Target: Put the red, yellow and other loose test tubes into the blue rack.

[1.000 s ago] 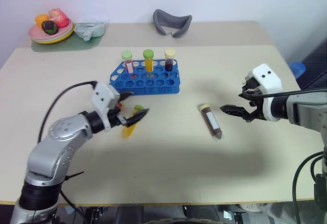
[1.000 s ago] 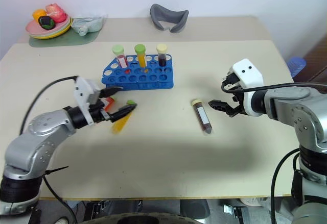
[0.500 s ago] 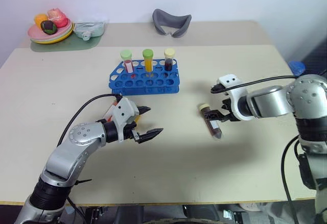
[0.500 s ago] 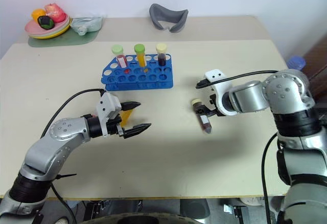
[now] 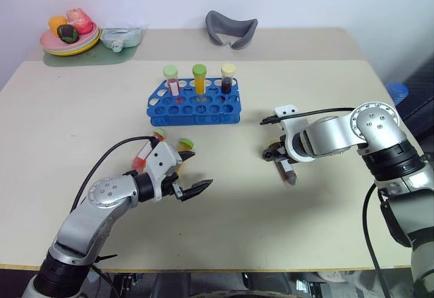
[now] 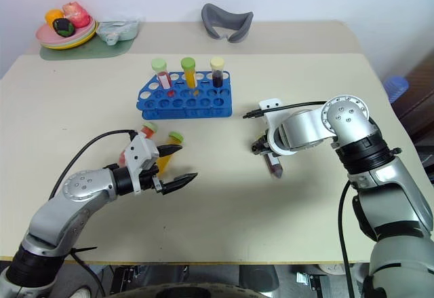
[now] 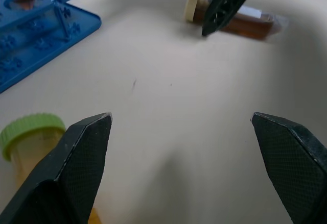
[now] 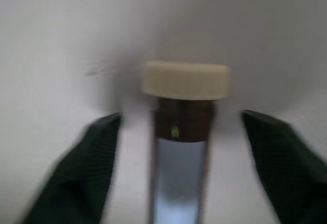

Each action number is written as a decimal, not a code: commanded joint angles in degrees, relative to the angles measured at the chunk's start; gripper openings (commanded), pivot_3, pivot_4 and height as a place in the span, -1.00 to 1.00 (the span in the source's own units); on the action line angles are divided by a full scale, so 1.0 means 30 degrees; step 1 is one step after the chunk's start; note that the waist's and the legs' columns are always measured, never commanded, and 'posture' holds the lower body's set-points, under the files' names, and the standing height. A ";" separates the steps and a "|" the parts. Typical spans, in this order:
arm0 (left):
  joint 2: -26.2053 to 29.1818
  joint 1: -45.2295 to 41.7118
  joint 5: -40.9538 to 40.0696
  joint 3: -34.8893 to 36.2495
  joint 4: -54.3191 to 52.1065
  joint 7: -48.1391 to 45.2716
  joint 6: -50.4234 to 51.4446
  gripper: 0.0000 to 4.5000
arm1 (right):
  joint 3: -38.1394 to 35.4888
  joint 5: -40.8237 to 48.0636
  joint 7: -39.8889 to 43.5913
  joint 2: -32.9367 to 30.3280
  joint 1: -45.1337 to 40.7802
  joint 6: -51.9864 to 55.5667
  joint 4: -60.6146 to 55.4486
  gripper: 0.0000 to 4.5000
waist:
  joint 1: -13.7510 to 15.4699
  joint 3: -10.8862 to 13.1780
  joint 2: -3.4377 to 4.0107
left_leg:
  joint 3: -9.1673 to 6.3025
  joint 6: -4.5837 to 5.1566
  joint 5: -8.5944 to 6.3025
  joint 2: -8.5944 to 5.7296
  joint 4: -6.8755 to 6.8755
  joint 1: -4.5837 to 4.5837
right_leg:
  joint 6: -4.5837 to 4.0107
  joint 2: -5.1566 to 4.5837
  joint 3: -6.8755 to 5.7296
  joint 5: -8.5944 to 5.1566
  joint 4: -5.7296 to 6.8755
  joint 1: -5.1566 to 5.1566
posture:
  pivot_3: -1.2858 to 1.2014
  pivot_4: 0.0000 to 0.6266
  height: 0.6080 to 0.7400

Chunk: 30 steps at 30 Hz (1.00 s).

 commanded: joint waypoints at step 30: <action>-0.3693 -0.0983 0.1199 0.3936 0.2717 0.4600 -0.4074 1.00 | -0.1333 -2.9770 1.9363 0.9643 0.2261 -2.1527 -0.2158 -0.47 | -0.0043 -0.0006 0.0015 | 0.0009 -0.0025 0.0014 0.0009 -0.0008 -0.0042 | -0.0003 0.0000 0.0001 0.0007 0.0052 -0.0103 | 0.03 -0.52 1.00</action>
